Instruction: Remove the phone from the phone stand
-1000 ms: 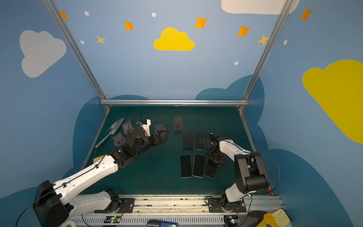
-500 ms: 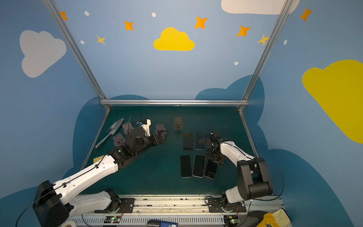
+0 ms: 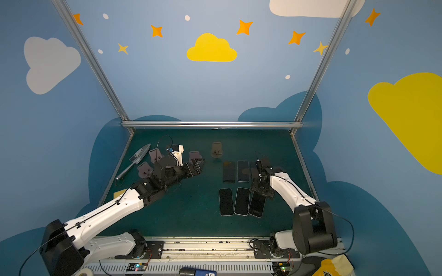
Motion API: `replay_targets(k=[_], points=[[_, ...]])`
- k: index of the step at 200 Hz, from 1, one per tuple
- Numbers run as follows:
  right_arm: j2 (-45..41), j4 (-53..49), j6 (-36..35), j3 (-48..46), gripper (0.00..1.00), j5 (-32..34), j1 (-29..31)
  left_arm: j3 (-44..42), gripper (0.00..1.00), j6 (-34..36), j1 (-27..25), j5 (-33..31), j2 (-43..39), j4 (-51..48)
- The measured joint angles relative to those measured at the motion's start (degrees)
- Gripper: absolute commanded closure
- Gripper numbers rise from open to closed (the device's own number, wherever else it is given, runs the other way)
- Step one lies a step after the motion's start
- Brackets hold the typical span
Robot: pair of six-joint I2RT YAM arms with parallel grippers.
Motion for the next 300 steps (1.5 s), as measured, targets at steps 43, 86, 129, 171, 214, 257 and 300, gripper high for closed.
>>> replay_targets(k=[43,86,129,171,214,257,300], points=[[-15.89,2.51,-1.11,4.9,0.21,0.74,3.08,0.0,0.0,6.67,0.0,-6.99,-4.96,-0.22],[-30.86,11.21,-4.04,0.81,0.12,3.02,8.92,0.02,0.0,13.9,-0.07,-20.52,-11.02,-4.04],[-42.82,29.4,-11.17,-17.14,0.12,6.19,10.97,-4.44,0.0,18.16,-0.04,-35.04,-21.7,-12.28],[-42.62,43.56,-18.53,-26.58,0.1,10.69,10.97,-24.46,0.0,33.31,5.07,-37.77,-32.92,2.73],[-37.11,52.72,-22.4,-27.06,0.1,11.13,10.49,-40.79,0.0,41.48,18.49,-31.45,-24.74,22.18],[-33.75,54.53,-24.02,-28.24,0.1,10.23,8.0,-38.45,0.0,38.75,28.65,-25.83,-1.44,33.68],[-35.39,55.15,-23.96,-30.53,0.1,9.62,4.74,-29.24,0.0,35.17,34.56,-18.99,8.57,34.32]])
